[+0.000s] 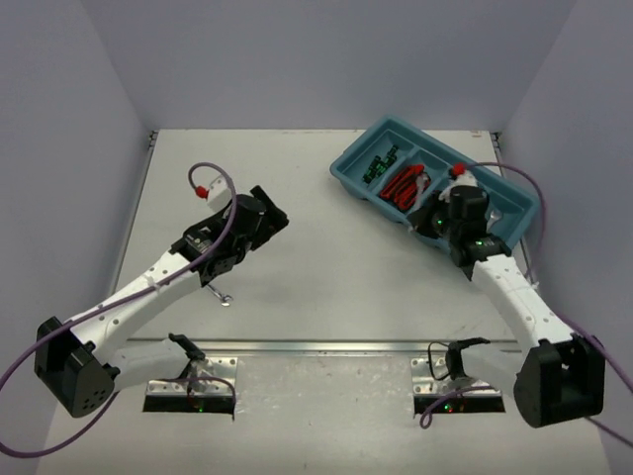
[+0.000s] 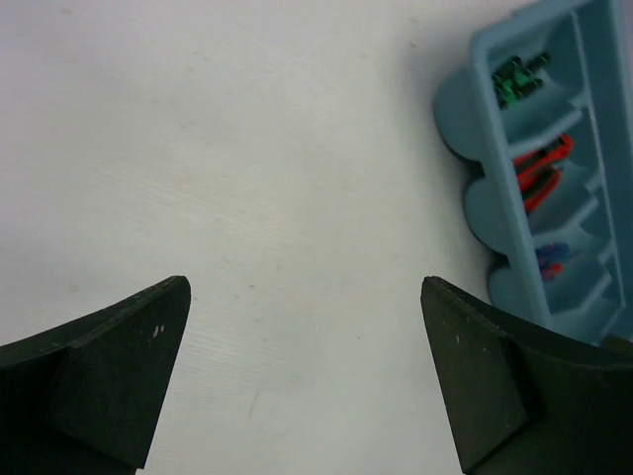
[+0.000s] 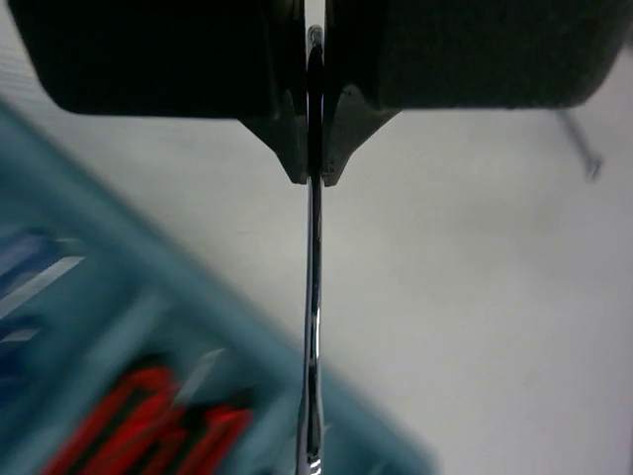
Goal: Sort the tools into containers
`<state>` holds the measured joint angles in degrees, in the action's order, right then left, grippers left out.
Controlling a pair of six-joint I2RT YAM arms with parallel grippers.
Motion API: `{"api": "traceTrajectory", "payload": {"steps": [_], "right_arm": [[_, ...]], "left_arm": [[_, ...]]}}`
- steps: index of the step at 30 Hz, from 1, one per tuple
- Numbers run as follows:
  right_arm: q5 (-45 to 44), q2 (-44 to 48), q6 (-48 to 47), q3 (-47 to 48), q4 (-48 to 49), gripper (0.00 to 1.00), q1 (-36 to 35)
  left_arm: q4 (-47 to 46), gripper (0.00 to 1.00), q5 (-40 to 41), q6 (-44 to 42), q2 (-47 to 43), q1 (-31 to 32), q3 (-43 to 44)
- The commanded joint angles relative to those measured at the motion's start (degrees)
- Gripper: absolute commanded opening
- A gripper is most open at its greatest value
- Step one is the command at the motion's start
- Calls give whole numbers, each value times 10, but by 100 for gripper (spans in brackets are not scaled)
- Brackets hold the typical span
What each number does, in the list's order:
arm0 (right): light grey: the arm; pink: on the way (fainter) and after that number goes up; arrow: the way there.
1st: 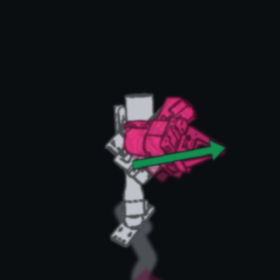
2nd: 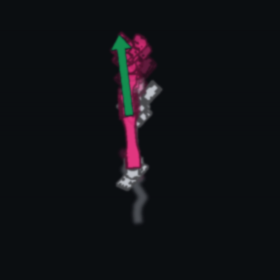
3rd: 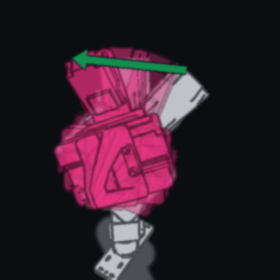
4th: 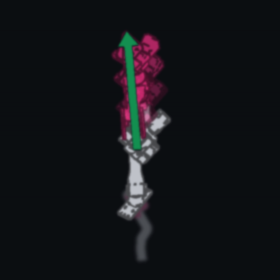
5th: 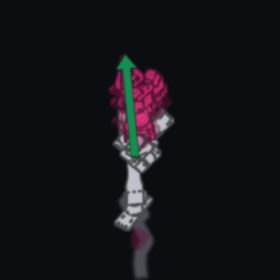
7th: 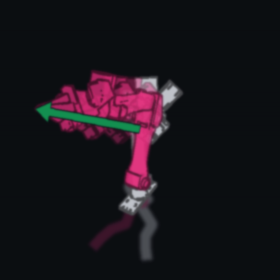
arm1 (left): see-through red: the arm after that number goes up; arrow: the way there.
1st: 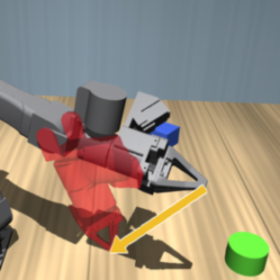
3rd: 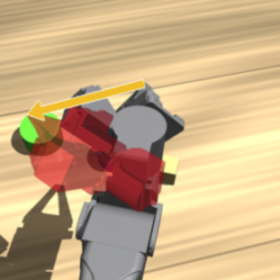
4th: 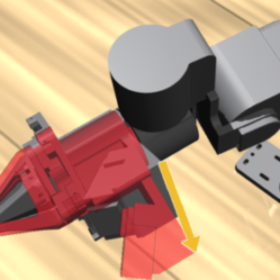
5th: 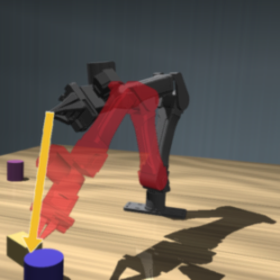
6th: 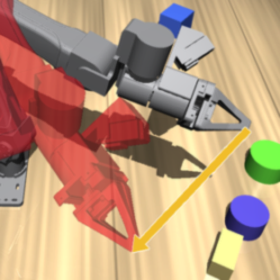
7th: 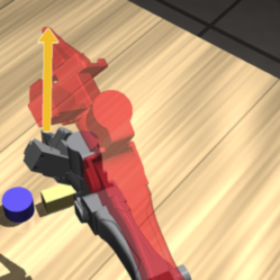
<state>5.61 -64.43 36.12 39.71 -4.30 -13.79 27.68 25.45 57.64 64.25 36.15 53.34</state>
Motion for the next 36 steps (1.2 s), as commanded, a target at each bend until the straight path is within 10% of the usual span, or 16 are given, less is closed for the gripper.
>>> {"api": "traceTrajectory", "payload": {"steps": [1,11,14,16,36], "right_arm": [[-150,-8,-24,76,-171,0,186],[-218,-201,-10,169,-181,3,293],[-195,-206,-7,169,-185,79,284],[-209,-180,-7,158,-180,99,277],[-58,-37,-80,103,-102,99,177]], "left_arm": [[172,100,93,78,-11,-23,14],[232,100,130,105,3,-48,4],[199,100,104,77,0,-86,-18],[167,100,73,36,2,-126,-35],[120,93,-44,82,213,-345,-118]]}}
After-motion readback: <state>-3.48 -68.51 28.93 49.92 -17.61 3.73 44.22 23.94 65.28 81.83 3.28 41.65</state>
